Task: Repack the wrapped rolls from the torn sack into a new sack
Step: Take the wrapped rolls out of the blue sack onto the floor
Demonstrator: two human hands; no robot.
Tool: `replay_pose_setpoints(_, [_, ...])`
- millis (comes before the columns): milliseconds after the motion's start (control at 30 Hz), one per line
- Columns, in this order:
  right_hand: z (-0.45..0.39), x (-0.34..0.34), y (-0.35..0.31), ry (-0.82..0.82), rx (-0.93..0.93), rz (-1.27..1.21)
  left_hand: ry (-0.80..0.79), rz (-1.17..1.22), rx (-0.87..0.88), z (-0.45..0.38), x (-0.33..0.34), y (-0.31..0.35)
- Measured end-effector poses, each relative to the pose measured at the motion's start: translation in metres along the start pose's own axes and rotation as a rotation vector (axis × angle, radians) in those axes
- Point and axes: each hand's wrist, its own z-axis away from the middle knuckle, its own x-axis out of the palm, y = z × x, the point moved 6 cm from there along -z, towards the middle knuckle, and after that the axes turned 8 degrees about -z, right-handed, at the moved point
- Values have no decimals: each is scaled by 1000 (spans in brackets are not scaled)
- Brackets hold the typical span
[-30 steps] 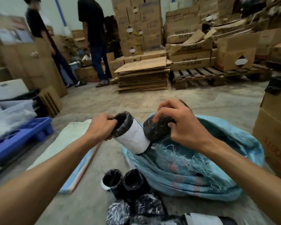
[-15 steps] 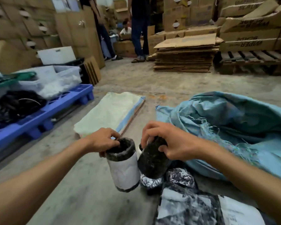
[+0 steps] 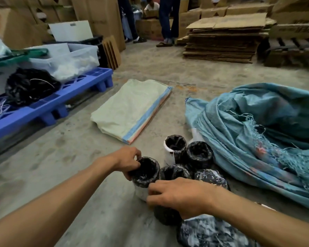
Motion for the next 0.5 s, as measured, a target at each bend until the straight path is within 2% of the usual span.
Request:
replay_pose_setpoints(267, [-12,21,-14,-94,-140,130,-11,14,-21,-4,1,0])
replay_pose_setpoints(400, [-9,33,-22,-137,-181,172,-101,-15,-59,1,0,2])
replay_pose_setpoints(500, [-2,30,-26,-91,-209,203,-89,-6,-52,-1,-5,5])
